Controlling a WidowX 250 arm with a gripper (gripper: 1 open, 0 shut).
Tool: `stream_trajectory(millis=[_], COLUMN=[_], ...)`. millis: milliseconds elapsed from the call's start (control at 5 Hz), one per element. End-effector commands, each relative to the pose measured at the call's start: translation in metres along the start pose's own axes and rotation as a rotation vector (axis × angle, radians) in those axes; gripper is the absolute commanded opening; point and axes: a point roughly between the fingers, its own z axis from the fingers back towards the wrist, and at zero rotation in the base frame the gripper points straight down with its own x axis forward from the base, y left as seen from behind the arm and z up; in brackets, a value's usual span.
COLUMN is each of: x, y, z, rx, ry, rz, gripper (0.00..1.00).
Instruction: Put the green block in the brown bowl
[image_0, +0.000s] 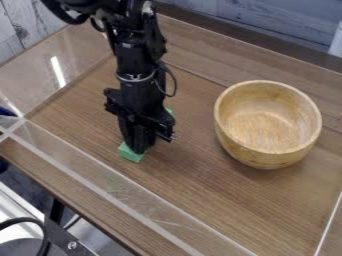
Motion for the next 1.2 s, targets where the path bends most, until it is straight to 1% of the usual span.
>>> stream_trajectory(millis=[0,200,400,600,800,1000], x=[0.007,0.010,0.021,0.035,0.031,0.029], y=[-0.001,-0.002,-0.007,-0.016,-0.011,-0.006], z=[0.020,0.036,0.066,0.092,0.075,0.059], rx=[-0.004,-0.013,-0.034,-0.048,-0.043,-0.034], ry=[-0.039,-0.055,-0.098,-0.125,-0.115,-0.100], rz=[0.010,0.020,0.032,0.031,0.021,0.017], gripper=[0.00,0.00,0.00,0.00,1.00,1.00])
